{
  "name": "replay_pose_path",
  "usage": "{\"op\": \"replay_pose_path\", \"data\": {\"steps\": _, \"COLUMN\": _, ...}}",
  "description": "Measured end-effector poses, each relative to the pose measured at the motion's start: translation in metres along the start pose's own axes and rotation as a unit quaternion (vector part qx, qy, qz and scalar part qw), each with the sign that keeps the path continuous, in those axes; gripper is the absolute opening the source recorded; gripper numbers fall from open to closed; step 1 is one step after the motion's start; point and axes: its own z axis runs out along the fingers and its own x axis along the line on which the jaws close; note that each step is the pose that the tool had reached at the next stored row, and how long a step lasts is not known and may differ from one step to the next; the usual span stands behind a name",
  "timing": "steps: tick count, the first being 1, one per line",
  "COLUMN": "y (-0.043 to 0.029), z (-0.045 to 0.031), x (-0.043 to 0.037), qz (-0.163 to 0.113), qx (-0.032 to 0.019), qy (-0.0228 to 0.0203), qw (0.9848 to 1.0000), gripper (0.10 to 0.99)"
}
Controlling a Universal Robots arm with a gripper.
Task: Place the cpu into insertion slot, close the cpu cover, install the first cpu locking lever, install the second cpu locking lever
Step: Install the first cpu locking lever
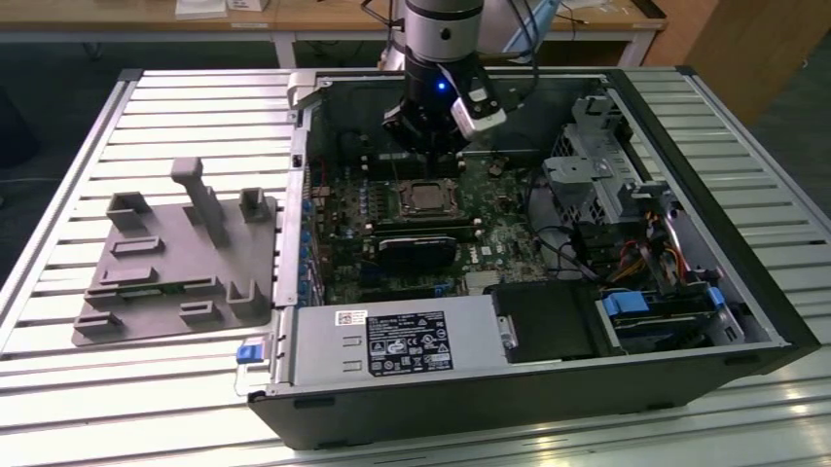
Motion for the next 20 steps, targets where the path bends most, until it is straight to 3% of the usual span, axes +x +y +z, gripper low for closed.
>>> {"op": "replay_pose_path", "data": {"steps": 7, "y": -0.0001, "z": -0.0002, "x": 0.0013, "qz": 0.000, "qx": 0.0001, "qy": 0.0000, "qw": 1.0000, "gripper": 0.102}}
{"op": "replay_pose_path", "data": {"steps": 20, "y": -0.0023, "z": -0.0006, "x": 0.0240, "qz": 0.000, "qx": -0.0001, "qy": -0.0007, "qw": 1.0000, "gripper": 0.102}}
